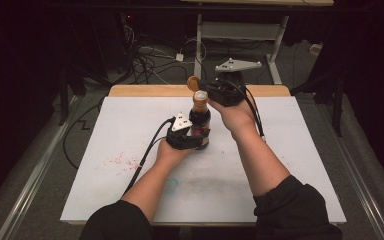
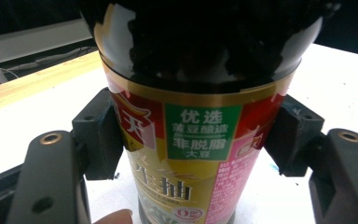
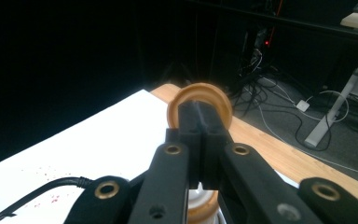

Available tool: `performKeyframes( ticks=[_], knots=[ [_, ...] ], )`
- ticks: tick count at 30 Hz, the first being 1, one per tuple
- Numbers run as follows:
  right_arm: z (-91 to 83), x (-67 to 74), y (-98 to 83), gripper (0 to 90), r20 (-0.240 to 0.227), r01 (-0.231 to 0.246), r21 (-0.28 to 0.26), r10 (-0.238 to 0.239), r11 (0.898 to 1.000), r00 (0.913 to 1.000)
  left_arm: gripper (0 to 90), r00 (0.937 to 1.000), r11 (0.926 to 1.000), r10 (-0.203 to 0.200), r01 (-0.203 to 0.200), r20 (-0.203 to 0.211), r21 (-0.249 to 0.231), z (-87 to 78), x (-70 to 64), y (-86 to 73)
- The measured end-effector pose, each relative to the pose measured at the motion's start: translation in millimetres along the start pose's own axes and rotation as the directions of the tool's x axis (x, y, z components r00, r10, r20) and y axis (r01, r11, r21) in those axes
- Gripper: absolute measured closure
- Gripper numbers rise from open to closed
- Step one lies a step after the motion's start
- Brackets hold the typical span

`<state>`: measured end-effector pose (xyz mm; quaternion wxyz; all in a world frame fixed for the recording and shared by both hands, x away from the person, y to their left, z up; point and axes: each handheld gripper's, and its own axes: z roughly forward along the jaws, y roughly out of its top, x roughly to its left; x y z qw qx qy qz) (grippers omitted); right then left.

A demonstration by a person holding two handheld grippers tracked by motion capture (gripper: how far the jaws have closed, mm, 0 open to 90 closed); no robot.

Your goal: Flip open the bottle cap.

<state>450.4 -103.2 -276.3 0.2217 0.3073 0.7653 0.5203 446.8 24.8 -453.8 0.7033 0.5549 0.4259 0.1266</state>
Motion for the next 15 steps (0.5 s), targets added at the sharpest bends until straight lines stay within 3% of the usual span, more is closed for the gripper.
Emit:
performKeyframes(
  ticks=[15],
  knots=[
    [-30.3, -1.6, -15.9, 90.0, 0.009, 0.011, -0.029, -0.011, 1.0, 0.9999, 28.9, 1.0, 1.0, -0.005, 0.005, 0.002, 0.001, 0.0, 0.2, 0.2]
  ],
)
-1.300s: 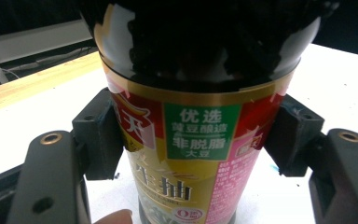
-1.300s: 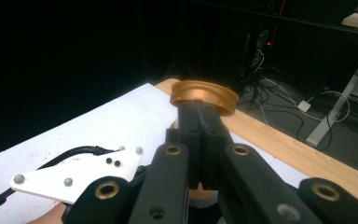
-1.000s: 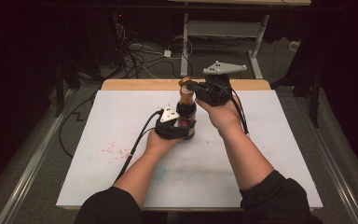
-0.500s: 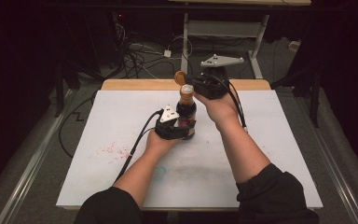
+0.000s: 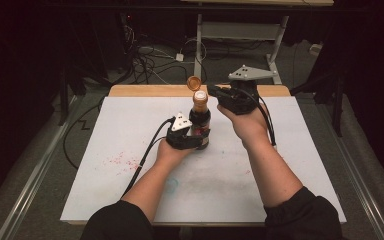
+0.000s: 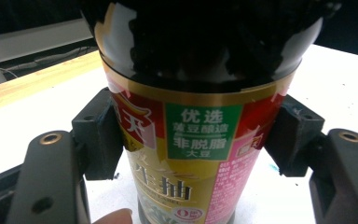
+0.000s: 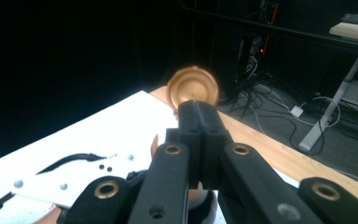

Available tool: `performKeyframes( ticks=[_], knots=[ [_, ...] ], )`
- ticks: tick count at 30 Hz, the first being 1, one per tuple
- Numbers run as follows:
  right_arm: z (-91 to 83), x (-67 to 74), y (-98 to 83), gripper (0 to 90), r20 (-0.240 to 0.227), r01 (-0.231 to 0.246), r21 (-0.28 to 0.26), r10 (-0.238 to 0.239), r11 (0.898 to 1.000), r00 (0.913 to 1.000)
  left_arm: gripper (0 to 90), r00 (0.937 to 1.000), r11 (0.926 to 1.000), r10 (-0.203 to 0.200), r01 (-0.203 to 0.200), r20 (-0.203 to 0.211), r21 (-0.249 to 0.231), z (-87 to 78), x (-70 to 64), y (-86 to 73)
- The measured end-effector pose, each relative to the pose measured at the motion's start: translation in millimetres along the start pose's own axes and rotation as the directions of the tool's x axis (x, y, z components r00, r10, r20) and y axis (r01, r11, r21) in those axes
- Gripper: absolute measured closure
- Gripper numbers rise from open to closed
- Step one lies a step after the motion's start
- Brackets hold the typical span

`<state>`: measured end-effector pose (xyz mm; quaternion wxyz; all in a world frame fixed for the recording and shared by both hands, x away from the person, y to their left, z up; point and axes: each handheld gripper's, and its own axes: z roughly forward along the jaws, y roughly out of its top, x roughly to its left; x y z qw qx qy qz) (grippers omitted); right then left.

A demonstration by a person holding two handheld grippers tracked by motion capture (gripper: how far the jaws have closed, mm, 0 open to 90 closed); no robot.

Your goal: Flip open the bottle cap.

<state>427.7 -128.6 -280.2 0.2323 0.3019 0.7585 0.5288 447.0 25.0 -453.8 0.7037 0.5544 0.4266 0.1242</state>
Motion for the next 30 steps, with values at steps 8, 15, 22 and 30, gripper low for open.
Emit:
performKeyframes(
  ticks=[8, 15, 22, 30],
  knots=[
    [-5.5, -5.3, -23.7, 90.0, 0.004, -0.014, 0.017, 0.014, 1.0, 0.9999, 28.8, 1.0, 1.0, 0.002, -0.002, 0.0, 0.005, -0.4, 0.3, 0.2],
    [-1.2, -11.3, -51.1, 90.0, 0.006, -0.035, 0.046, 0.035, 0.998, 0.9994, 28.7, 1.0, 1.0, 0.001, -0.001, 0.0, 0.006, -0.5, 0.4, 0.4],
    [6.4, -15.6, -83.1, 90.0, 0.015, -0.033, 0.091, 0.032, 0.995, 0.9994, 28.6, 1.0, 1.0, 0.0, 0.0, -0.001, 0.008, -0.9, 0.3, 1.0],
    [11.7, -21.1, -122.3, 90.0, 0.025, -0.054, 0.145, 0.051, 0.988, 0.9984, 28.4, 1.0, 0.9999, 0.002, -0.002, -0.003, 0.013, -1.5, 0.0, 1.5]
  ],
)
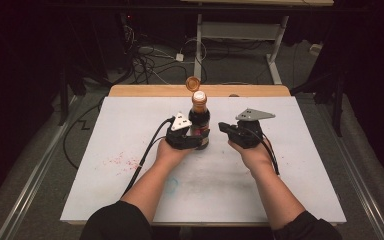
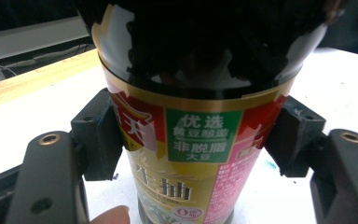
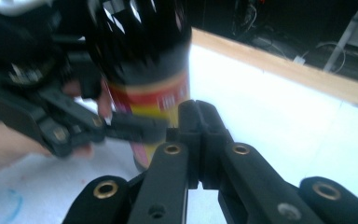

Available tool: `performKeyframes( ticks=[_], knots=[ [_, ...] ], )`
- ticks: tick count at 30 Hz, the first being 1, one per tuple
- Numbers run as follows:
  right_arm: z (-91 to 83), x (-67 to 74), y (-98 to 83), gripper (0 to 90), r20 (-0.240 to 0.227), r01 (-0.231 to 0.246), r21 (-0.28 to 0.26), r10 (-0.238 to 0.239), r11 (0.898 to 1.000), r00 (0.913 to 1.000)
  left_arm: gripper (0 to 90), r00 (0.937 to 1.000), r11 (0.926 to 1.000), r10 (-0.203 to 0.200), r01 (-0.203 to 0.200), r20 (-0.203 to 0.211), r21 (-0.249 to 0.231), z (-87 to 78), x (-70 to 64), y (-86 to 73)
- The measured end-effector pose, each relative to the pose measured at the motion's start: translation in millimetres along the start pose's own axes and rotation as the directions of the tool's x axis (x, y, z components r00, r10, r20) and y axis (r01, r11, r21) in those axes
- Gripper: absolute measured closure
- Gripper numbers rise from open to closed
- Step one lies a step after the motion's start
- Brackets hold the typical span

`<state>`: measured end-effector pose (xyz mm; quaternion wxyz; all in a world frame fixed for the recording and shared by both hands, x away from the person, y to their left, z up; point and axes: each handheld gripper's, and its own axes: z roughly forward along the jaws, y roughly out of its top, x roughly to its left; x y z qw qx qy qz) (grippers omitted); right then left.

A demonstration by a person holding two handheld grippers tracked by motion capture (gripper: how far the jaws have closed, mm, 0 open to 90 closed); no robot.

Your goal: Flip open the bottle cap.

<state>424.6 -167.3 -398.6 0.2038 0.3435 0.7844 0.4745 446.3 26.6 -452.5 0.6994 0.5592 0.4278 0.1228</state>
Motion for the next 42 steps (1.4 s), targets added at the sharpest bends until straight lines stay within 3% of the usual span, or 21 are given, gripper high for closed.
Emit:
performKeyframes(
  ticks=[2, 3, 6, 14, 17, 21, 24, 32, 42],
  knots=[
    [1.3, -0.9, -8.4, 88.3, 0.007, 0.005, 0.001, -0.005, 1.0, 1.0, 28.4, 1.0, 1.0, 0.002, -0.002, 0.0, 0.002, -0.2, -0.1, 0.1],
    [1.9, -1.6, -12.1, 81.2, 0.007, 0.004, 0.002, -0.004, 1.0, 1.0, 28.3, 1.0, 1.0, 0.001, -0.001, -0.001, 0.003, -0.3, -0.3, 0.2],
    [3.0, -3.5, -22.3, 74.9, 0.003, -0.006, 0.009, 0.006, 1.0, 1.0, 28.2, 1.0, 1.0, -0.001, 0.001, -0.003, 0.006, -0.6, -0.5, 0.7],
    [4.1, -4.4, -34.2, 38.6, 0.006, 0.029, -0.027, -0.029, 0.999, 0.9996, 27.6, 1.0, 0.9999, -0.002, 0.002, 0.001, 0.016, -2.4, -0.3, 2.1],
    [4.4, -4.7, -34.7, 25.5, -0.008, 0.021, -0.041, -0.021, 0.999, 0.9997, 21.2, 1.0, 0.9991, 0.0, 0.0, -0.002, 0.042, -3.3, 1.6, 1.5],
    [6.9, -3.7, -35.3, 1.8, 0.019, 0.019, -0.053, -0.018, 0.998, 0.9997, 8.3, 0.9988, 0.9946, -0.046, 0.047, -0.017, 0.092, -5.9, 6.4, 3.1],
    [8.2, -3.2, -36.2, 0.3, 0.034, 0.006, -0.054, -0.004, 0.999, 0.9994, 0.0, 0.9982, 0.9923, -0.058, 0.059, -0.017, 0.109, -11.0, 8.1, 4.7],
    [6.7, -2.8, -39.2, 0.3, 0.041, 0.004, -0.053, -0.002, 0.999, 0.9992, 0.0, 0.9975, 0.9915, -0.067, 0.069, -0.02, 0.11, -35.9, 13.2, 5.4],
    [0.7, -2.3, -60.7, 0.3, 0.046, -0.001, -0.024, 0.002, 1.0, 0.999, 0.0, 0.997, 0.9895, -0.061, 0.067, -0.049, 0.128, -74.1, 24.0, -9.6]
  ],
)
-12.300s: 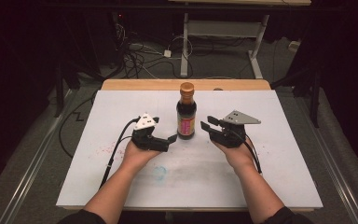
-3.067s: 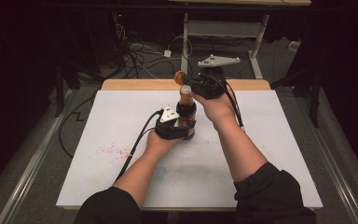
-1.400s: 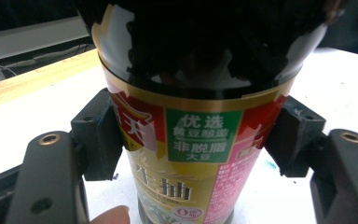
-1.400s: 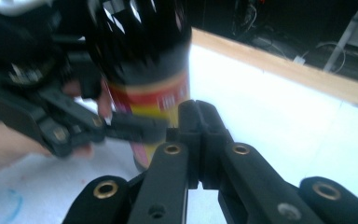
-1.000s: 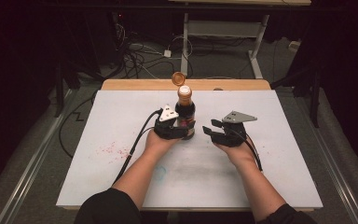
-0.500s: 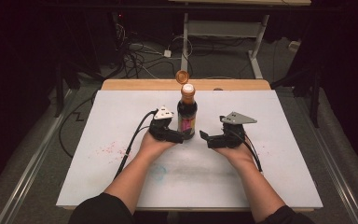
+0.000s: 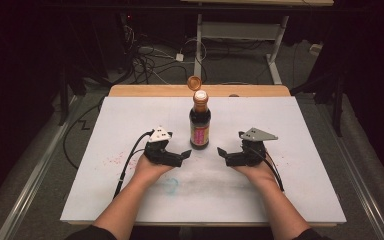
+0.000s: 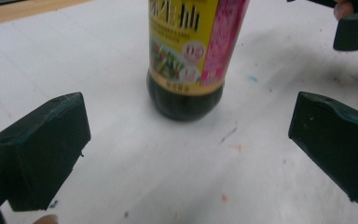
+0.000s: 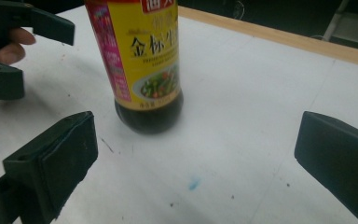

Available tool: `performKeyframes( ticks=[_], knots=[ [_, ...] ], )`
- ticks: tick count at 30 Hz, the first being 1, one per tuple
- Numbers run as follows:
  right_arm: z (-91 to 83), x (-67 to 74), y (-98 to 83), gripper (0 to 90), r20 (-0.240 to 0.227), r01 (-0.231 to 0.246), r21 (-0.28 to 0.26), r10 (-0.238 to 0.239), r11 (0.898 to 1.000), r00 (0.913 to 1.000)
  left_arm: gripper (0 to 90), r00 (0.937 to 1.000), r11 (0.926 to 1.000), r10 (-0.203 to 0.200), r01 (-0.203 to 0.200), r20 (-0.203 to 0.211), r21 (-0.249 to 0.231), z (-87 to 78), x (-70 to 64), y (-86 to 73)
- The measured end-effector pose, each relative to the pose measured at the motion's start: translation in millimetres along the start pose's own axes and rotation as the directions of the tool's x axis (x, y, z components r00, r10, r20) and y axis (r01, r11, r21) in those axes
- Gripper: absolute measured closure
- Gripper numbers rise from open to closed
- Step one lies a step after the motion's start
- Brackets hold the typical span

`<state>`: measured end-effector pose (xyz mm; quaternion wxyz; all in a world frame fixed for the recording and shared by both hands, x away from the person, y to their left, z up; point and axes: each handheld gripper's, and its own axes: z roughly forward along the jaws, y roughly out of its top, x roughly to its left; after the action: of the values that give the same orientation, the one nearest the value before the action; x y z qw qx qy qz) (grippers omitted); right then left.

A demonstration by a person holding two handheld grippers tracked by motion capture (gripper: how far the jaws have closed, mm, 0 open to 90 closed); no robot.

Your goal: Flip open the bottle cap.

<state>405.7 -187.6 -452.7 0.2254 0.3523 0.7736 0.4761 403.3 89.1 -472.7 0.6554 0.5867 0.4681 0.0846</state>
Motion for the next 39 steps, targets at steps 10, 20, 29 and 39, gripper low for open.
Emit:
performKeyframes(
  ticks=[10, 20, 29, 39],
  knots=[
    [-18.7, 0.4, -23.8, 0.3, 0.026, 0.002, 0.011, -0.002, 1.0, 0.9997, 0.0, 0.9985, 0.9998, 0.02, -0.019, -0.051, 0.009, -36.6, 12.7, -15.9],
    [-50.0, -4.2, -46.2, 0.3, 0.06, -0.009, 0.002, 0.009, 1.0, 0.9982, 0.0, 0.9969, 0.9993, 0.017, -0.02, -0.077, -0.033, -80.6, 21.8, -20.7],
    [-77.3, -2.9, -63.2, 0.3, 0.093, 0.008, -0.013, -0.007, 1.0, 0.9956, 0.0, 0.9943, 0.9981, 0.035, -0.04, -0.101, -0.047, -115.2, 22.3, -29.3],
    [-82.3, -3.2, -70.4, 0.3, 0.111, 0.002, -0.017, -0.001, 1.0, 0.9938, 0.0, 0.9938, 0.9967, 0.044, -0.051, -0.102, -0.063, -125.7, 20.4, -33.0]
  ],
)
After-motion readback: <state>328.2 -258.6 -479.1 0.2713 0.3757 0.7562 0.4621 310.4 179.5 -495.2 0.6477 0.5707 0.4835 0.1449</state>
